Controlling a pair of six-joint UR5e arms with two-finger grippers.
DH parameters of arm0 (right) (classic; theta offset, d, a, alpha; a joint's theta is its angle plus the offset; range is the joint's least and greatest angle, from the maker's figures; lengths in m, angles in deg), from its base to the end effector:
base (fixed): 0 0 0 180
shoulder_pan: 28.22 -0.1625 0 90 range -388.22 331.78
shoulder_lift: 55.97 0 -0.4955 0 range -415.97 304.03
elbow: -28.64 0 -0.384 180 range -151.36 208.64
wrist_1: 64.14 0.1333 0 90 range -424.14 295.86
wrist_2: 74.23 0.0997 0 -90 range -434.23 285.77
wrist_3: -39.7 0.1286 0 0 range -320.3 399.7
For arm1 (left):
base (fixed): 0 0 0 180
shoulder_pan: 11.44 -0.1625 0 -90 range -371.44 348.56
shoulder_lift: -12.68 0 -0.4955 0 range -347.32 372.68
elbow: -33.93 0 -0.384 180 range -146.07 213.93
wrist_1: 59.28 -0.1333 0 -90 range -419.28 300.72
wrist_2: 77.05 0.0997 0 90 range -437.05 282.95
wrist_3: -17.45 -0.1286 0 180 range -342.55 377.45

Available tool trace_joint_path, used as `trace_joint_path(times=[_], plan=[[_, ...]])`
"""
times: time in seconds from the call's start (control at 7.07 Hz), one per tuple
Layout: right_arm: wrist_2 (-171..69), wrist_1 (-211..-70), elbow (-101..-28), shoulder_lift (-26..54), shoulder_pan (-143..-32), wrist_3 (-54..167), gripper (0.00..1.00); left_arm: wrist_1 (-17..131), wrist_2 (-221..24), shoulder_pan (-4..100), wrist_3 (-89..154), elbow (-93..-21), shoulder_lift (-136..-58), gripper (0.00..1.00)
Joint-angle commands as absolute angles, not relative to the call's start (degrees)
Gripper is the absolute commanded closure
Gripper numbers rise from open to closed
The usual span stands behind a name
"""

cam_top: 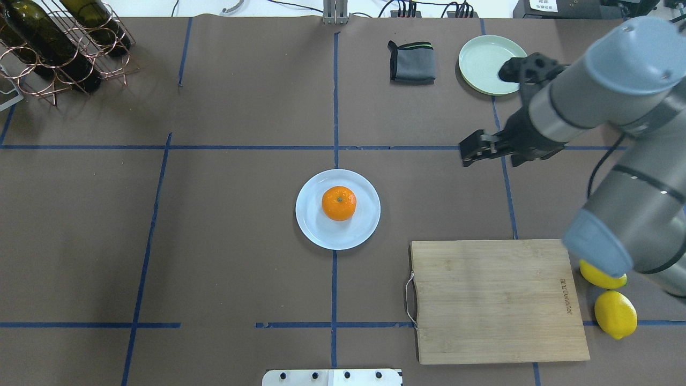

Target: Pick orange to plate

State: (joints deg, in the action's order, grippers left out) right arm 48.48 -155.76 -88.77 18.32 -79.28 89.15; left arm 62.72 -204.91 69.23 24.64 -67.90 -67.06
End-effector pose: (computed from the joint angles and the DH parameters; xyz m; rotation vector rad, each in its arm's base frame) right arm -0.3029 -0.4763 0.3920 0.1244 -0.8803 -0.0355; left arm 0.0168 -0.4379 0.6690 0.4665 0.7164 0.2285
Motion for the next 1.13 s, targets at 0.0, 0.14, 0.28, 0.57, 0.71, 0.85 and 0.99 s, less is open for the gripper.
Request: trace_joint_path(times=[0.0, 0.14, 0.28, 0.57, 0.71, 0.85, 0.99], plan=[[53.21, -155.90, -87.39, 29.07, -93.03, 64.08, 0.00, 46.12, -209.65, 80.01, 8.29, -66.01, -72.01, 0.00], [54.43, -155.72, -84.33, 32.24, -98.22, 53.35, 0.00, 36.71, -210.12, 82.05, 4.91, -66.01, -75.35, 0.00], [56.71, -155.90, -80.90, 33.67, -103.75, 44.80, 0.00, 27.65, -210.12, 82.51, 4.79, -66.01, -78.08, 0.00], [60.94, -155.98, -72.64, 35.25, -113.52, 33.25, 0.00, 25.36, -212.12, 82.78, 5.40, -66.97, -76.27, 0.00], [60.77, -155.90, -70.00, 35.44, -115.57, 30.59, 0.00, 25.62, -213.97, 82.52, 5.15, -66.89, -74.43, 0.00], [60.60, -156.16, -68.23, 35.44, -116.37, 25.95, 0.00, 25.62, -214.42, 82.34, 4.80, -66.19, -73.20, 0.00], [60.25, -156.25, -68.30, 35.18, -116.81, 25.64, 0.00, 26.49, -214.43, 82.34, 4.62, -65.40, -71.36, 0.00]])
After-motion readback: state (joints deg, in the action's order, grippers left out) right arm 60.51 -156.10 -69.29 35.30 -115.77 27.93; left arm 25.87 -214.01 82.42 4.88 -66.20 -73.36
